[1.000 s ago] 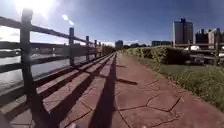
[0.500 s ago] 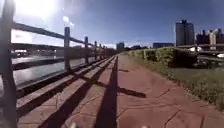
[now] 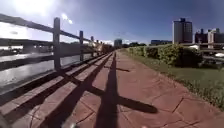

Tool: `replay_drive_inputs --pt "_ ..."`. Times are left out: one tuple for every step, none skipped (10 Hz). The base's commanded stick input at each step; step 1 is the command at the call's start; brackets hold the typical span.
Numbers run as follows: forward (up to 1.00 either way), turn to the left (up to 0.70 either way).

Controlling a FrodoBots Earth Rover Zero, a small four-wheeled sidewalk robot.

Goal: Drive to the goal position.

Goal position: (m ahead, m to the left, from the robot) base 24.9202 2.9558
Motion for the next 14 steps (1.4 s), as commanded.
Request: replay_drive_inputs --pt "0.85 0.00" --pt "0.85 0.00" --pt "0.85 0.00" --pt "0.85 0.00" --pt "0.85 0.00" --pt "0.85 0.00" --pt "0.85 0.00" --pt "0.85 0.00" --pt "0.85 0.00" --pt "0.85 0.00" --pt "0.85 0.00" --pt "0.85 0.00" --pt "0.85 0.00" --pt "0.85 0.00"
